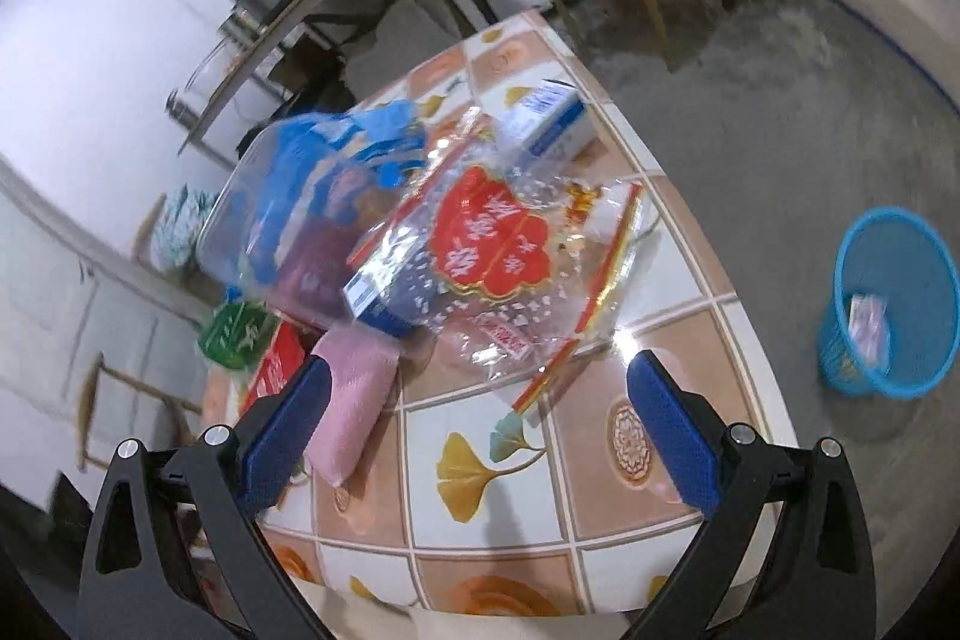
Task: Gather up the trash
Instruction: 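Return both tools to the table and reach toward the red snack bag, then grasp the red snack bag with the left tool while the right tool grasps a clear printed bag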
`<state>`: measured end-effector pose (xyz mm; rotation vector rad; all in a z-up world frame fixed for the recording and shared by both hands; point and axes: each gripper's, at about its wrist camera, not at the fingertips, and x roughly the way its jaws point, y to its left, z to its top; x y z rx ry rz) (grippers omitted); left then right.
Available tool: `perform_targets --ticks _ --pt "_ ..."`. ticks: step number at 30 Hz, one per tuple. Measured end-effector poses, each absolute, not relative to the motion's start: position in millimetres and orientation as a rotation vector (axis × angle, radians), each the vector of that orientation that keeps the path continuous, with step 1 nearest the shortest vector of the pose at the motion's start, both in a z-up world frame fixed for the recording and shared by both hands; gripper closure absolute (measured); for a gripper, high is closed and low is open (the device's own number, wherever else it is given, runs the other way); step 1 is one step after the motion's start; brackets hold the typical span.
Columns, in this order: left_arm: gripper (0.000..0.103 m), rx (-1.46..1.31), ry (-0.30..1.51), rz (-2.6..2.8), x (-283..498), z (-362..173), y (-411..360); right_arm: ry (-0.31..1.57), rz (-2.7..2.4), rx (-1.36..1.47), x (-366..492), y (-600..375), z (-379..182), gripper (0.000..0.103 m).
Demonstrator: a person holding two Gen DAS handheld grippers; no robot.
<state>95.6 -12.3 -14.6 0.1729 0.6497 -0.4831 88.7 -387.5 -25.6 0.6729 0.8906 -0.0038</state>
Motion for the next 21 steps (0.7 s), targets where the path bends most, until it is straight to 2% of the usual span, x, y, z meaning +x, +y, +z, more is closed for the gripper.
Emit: perform_targets --ticks 3,7,9,16,21 --pt "0.015 0.37 0.657 -0.412 104 -29 -25 0.897 -0.015 0.771 89 -401 -36 0.007" --pt "0.033 0.569 0.672 -0.385 108 -48 -43 0.906 -0.017 0.905 95 -414 -53 0.007" --pt "0.038 0.622 0.667 -0.378 111 -56 -49 0.906 -0.021 0.974 98 -421 -61 0.008" --pt "0.064 0.588 0.748 -0.372 125 -61 -47 0.923 -0.045 1.077 114 -428 -84 0.014" --pt "0.068 0.562 0.78 -0.357 130 -64 -41 0.914 -0.039 1.094 127 -428 -93 0.019"
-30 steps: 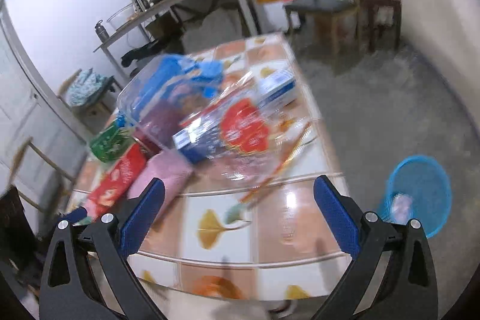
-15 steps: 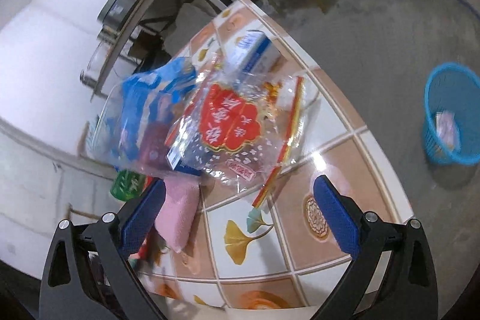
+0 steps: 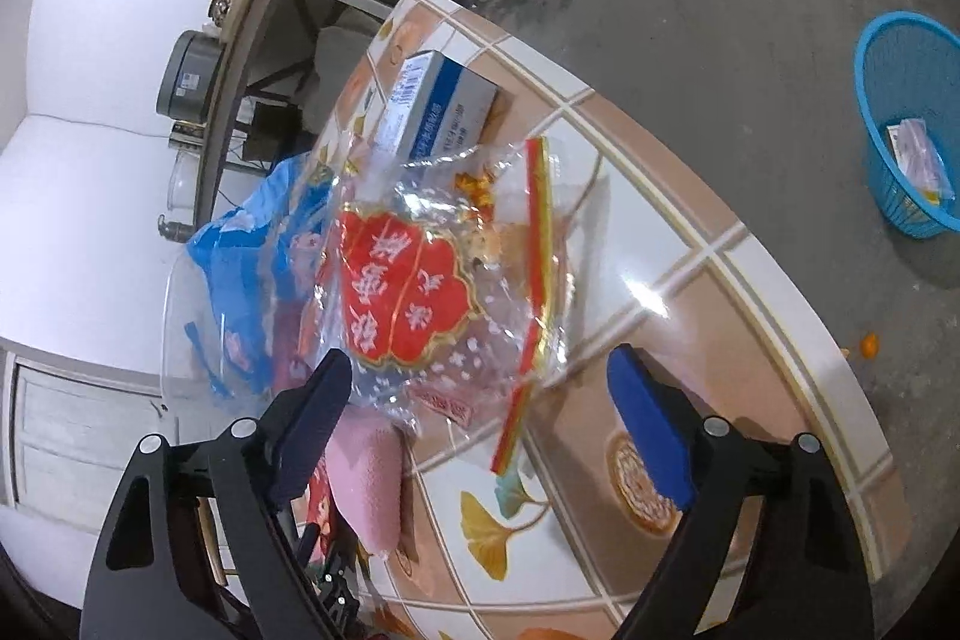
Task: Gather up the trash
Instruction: 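Grasp the red snack bag with the left tool while the right tool grasps a clear printed bag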
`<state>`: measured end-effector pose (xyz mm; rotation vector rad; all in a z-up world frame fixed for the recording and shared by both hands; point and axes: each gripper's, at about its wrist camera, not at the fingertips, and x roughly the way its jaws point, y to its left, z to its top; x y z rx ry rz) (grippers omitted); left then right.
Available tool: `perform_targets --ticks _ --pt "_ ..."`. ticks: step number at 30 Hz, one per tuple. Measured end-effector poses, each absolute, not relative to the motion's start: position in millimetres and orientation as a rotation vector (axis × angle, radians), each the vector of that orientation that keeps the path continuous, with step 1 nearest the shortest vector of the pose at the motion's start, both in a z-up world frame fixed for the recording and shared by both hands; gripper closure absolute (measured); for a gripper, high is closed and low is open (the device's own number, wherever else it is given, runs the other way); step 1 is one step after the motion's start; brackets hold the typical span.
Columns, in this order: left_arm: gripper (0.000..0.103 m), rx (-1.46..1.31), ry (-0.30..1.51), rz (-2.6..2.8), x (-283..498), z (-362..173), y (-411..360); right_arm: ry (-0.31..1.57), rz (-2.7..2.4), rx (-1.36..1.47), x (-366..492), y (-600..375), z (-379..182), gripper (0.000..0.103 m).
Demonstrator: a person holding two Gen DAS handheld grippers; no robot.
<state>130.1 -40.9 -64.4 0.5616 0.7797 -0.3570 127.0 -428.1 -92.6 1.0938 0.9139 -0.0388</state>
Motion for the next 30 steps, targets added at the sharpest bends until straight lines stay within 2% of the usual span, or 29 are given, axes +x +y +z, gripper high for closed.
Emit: perform_targets --ticks 2,5,18,19,30 --pt "0.075 0.546 0.797 -0.36 131 -66 -39 0.915 -0.034 1.098 130 -427 -95 0.023" --pt "0.078 0.537 0.803 -0.361 130 -67 -39 0.929 -0.023 1.099 136 -425 -99 0.031" --pt "0.086 0.51 0.795 -0.351 129 -68 -36 0.921 -0.036 1.169 128 -430 -114 0.093" --pt "0.101 0.508 0.79 -0.351 129 -67 -35 0.913 -0.033 1.18 126 -431 -114 0.095" --pt "0.103 0.482 0.738 -0.321 122 -50 -30 0.823 0.003 1.171 97 -438 -95 0.1"
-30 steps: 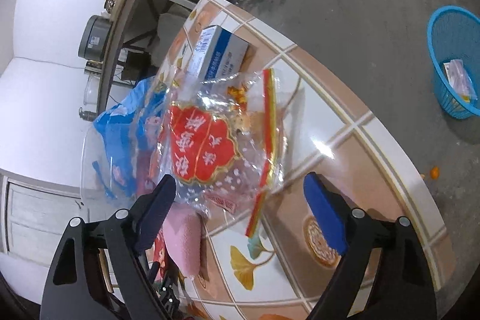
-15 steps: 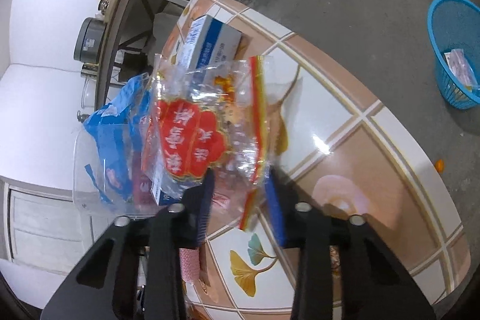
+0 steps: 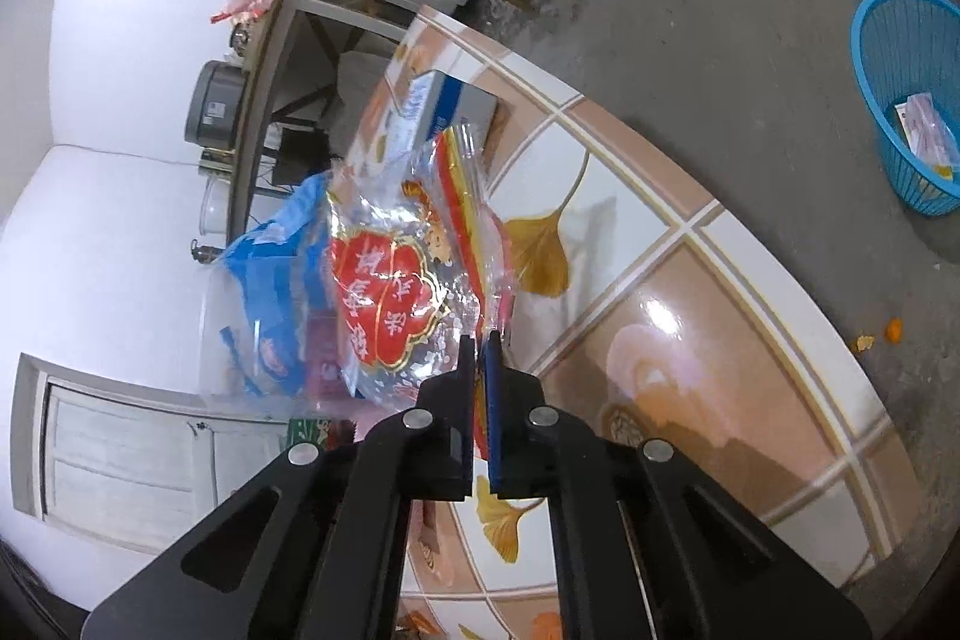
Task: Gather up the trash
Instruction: 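Grasp the red snack bag with the left tool while the right tool grasps a clear printed bag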
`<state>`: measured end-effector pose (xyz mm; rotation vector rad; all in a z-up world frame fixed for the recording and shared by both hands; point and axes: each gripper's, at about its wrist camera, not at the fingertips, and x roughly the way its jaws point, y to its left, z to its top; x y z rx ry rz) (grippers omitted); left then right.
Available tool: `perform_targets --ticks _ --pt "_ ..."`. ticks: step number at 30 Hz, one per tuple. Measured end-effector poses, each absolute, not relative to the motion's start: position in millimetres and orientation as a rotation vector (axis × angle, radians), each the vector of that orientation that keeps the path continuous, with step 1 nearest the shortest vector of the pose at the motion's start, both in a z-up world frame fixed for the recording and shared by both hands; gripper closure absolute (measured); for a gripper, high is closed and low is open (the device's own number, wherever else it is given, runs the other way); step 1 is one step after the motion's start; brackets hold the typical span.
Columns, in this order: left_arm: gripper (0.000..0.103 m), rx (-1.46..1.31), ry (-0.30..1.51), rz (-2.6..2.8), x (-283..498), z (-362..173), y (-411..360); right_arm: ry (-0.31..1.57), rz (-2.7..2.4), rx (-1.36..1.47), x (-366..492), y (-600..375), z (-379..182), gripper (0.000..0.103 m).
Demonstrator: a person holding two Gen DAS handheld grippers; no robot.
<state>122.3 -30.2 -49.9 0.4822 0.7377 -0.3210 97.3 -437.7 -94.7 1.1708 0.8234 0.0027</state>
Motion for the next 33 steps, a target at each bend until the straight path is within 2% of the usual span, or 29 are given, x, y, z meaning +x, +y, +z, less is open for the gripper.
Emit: perform_targets --ticks 17,33 --pt "0.103 0.36 0.65 -0.294 90 3 -9 0.75 0.051 1.193 31 -455 -74 0.101" --pt "0.103 0.346 0.546 -0.343 60 54 -27 0.632 0.129 1.234 -7 -467 -59 0.101"
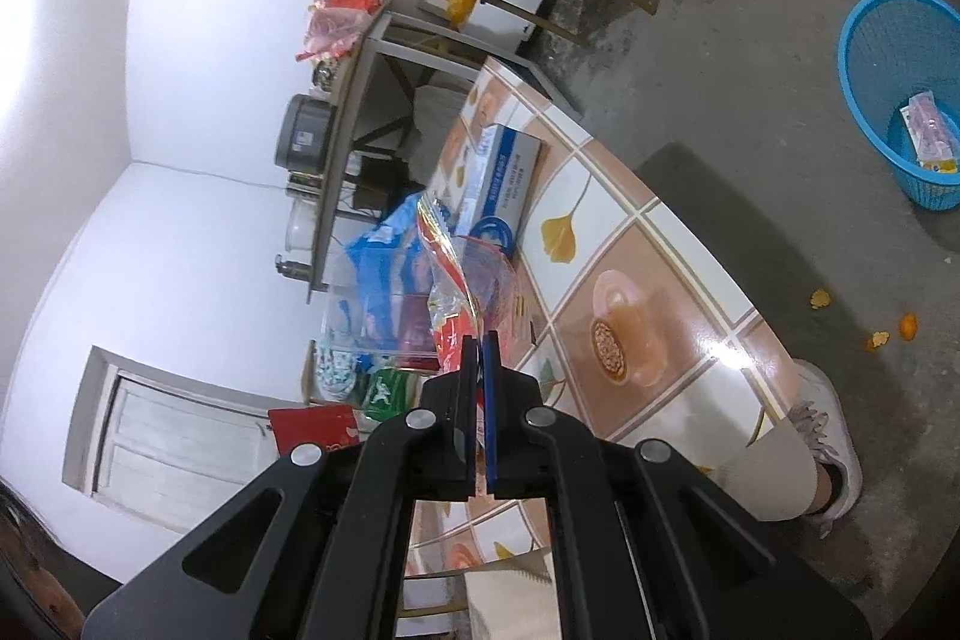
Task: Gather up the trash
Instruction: 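Grasp the red snack bag with the left tool while the right tool grasps a clear printed bag, then carry both bags over the blue wastebasket and open both tools to drop them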
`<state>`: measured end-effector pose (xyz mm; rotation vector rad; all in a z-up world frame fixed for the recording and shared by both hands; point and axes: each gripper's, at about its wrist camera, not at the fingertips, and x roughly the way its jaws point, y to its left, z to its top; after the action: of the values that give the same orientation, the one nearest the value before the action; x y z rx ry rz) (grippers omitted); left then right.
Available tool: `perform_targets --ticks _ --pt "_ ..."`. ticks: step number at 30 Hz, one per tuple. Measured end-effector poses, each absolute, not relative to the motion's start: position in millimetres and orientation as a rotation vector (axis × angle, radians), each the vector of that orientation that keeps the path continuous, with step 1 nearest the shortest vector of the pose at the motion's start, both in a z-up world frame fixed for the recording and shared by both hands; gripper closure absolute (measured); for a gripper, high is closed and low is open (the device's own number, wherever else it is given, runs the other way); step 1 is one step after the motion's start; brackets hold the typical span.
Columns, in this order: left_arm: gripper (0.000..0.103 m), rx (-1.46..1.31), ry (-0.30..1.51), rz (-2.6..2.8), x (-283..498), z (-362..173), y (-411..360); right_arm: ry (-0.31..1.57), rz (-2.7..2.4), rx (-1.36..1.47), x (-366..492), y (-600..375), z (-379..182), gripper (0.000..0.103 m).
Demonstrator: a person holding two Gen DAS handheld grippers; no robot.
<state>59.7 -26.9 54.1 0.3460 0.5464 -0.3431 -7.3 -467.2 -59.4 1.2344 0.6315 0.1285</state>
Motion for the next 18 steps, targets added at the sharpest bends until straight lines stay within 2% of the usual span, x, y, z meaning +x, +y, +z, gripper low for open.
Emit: perform_targets --ticks 9,18 --pt "0.103 0.373 0.483 -0.396 44 82 -52 0.542 0.157 1.257 -35 -484 -54 0.101" --pt "0.103 0.417 0.418 -0.562 34 105 -113 0.418 0.105 1.284 -82 -524 -47 0.101"
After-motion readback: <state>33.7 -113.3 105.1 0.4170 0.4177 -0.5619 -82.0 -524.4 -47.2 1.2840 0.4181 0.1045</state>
